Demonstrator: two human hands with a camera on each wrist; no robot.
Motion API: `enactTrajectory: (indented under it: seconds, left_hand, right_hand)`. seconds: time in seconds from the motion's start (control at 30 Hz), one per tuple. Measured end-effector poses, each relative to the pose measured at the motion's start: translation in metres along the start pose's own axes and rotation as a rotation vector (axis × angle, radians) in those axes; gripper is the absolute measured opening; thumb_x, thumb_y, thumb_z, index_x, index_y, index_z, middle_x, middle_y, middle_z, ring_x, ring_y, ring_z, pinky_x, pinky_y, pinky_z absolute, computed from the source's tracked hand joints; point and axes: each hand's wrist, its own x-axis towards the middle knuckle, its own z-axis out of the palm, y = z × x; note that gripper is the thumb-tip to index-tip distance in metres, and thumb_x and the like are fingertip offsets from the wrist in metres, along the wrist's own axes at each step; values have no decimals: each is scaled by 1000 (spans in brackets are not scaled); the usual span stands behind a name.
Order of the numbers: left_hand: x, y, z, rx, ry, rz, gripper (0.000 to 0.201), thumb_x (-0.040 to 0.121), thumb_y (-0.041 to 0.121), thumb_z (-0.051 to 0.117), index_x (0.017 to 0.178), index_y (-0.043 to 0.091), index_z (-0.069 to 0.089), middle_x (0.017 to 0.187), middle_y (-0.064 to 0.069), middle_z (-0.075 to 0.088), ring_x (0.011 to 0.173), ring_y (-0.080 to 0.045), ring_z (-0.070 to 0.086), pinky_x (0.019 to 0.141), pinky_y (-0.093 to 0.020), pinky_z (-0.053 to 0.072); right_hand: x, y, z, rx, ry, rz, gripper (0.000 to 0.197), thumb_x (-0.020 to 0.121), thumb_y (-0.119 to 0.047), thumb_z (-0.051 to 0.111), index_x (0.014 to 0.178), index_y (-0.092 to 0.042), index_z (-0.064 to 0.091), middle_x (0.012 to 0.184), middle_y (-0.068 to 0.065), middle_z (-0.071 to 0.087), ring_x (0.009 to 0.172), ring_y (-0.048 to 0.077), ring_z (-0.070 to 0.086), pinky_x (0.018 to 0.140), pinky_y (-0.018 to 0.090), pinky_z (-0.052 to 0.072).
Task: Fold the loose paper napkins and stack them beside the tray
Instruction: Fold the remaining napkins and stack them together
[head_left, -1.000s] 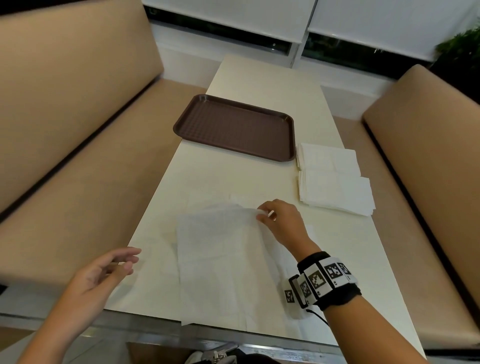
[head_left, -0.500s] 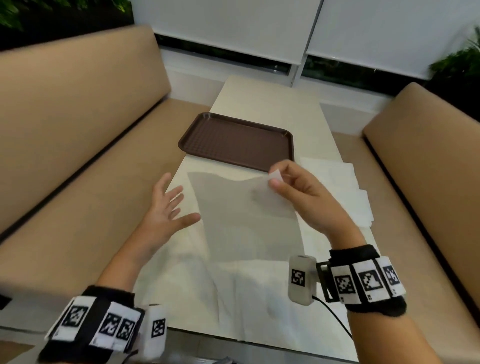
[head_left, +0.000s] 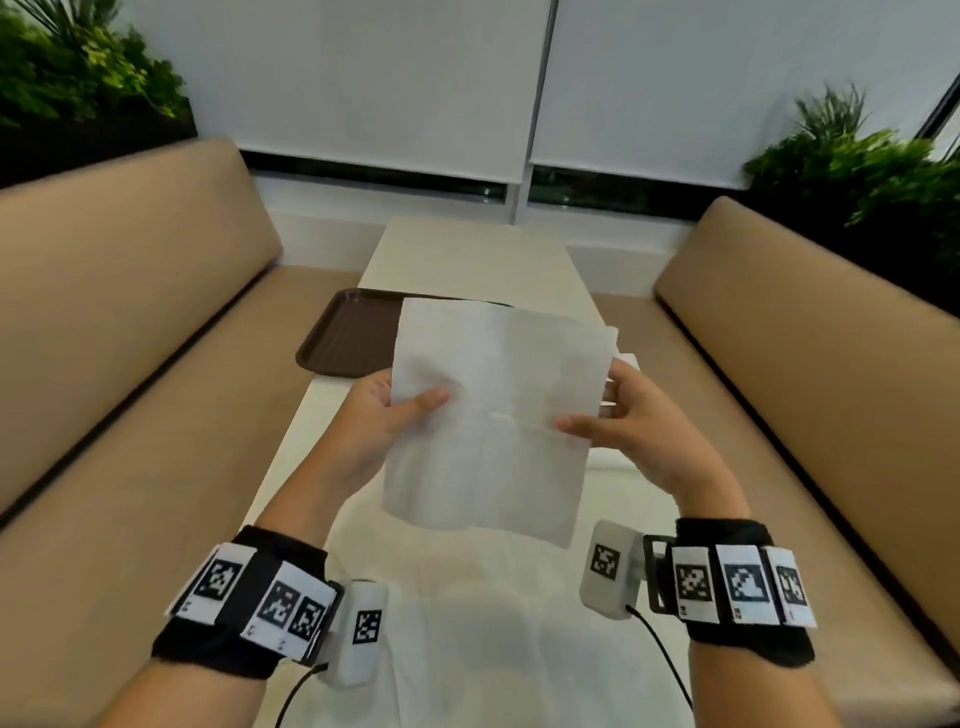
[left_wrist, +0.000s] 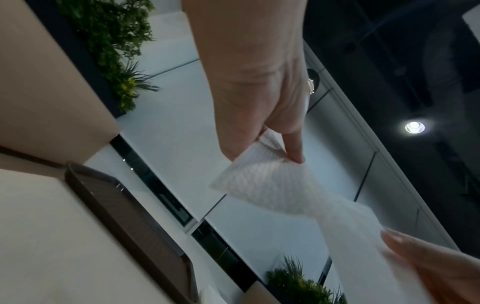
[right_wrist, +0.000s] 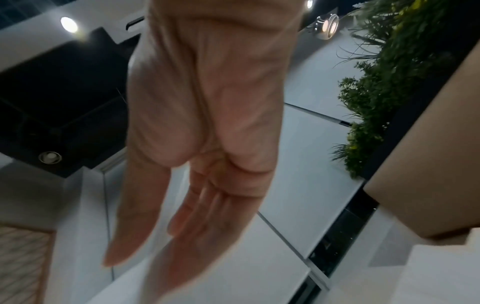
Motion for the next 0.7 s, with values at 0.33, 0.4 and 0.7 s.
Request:
enactTrajectory:
  seconds: [0.33,0.4,0.7]
  left_hand:
    - [-1,9,17,124,-411,10,83,61,79,61,125,26,60,140,6,53,134,-14,43,109,-40,32]
    - [2,8,23,158,-462,28,92,64,89,43,127,24,59,146,7,45,140,-11,31,115,-45,15]
    - [6,17,36,289,-291,-47,39,89,47,44,107,25,70,112,2,69,104,-15,64,91,-29,48]
  right_hand:
    - [-5,20,13,226,131,-13,19,89,-5,59,107,-6,63,103,6,72,90,22,69,82,41,54]
    - [-5,20,18,267,85,0,26,91,-5,55,117,-5,59,106,8,71,93,22,69,76,35,56]
    - [3,19,5,286,244,-52,90,61,-74,68,134,-35,33,125,0,60,119,17,57,98,38,46]
